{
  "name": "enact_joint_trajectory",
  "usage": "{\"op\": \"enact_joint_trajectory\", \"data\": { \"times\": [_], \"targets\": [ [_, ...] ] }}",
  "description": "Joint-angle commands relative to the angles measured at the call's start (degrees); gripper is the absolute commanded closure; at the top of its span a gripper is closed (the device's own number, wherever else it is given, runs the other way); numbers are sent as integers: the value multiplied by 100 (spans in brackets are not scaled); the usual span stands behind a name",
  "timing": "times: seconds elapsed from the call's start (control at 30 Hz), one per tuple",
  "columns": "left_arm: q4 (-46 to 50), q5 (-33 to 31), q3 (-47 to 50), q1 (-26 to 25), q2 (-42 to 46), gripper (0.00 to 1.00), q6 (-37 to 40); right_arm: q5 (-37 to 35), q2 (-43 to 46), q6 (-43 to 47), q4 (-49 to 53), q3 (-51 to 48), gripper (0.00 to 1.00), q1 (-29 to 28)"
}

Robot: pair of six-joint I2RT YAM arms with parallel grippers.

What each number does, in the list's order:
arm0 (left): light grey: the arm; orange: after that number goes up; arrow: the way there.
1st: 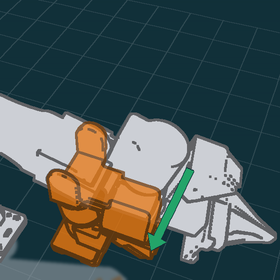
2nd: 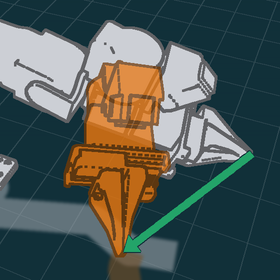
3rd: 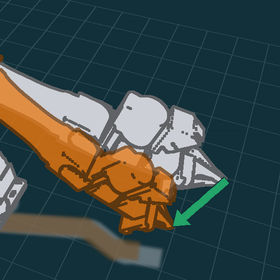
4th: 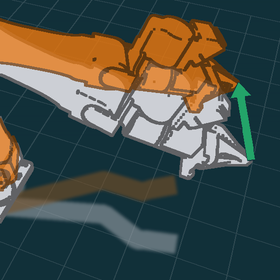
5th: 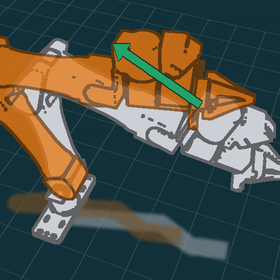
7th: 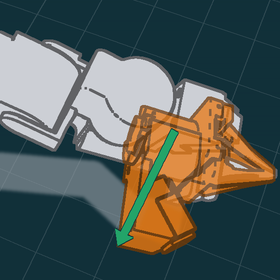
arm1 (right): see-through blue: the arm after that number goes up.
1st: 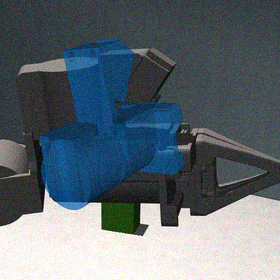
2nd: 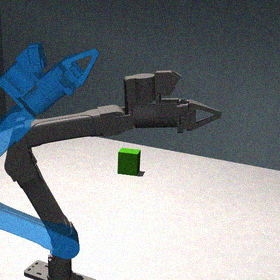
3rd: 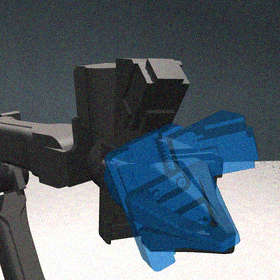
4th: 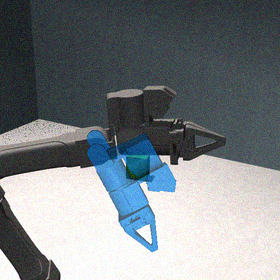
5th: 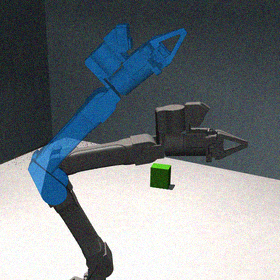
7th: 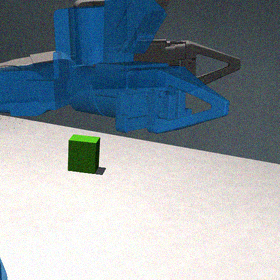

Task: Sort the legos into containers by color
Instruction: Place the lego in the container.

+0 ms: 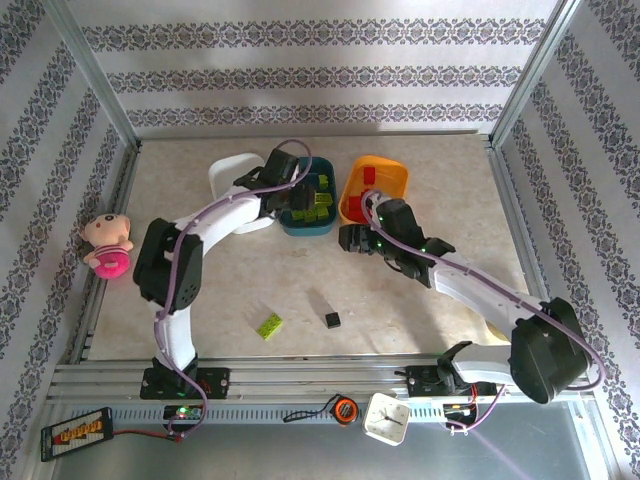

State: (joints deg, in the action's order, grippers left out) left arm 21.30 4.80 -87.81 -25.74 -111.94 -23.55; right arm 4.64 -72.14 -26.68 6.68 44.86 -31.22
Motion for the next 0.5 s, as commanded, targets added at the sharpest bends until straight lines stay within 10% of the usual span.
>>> {"op": "enact_joint_trajectory", "data": {
  "times": [0.0, 0.47],
  "targets": [
    [184, 176, -625, 139, -388, 46, -51, 363, 279, -39, 61, -342, 23, 4],
    [663, 567, -2001, 172, -1054, 17, -229, 488, 136, -58, 202, -1078, 22, -1458]
  ]
}}
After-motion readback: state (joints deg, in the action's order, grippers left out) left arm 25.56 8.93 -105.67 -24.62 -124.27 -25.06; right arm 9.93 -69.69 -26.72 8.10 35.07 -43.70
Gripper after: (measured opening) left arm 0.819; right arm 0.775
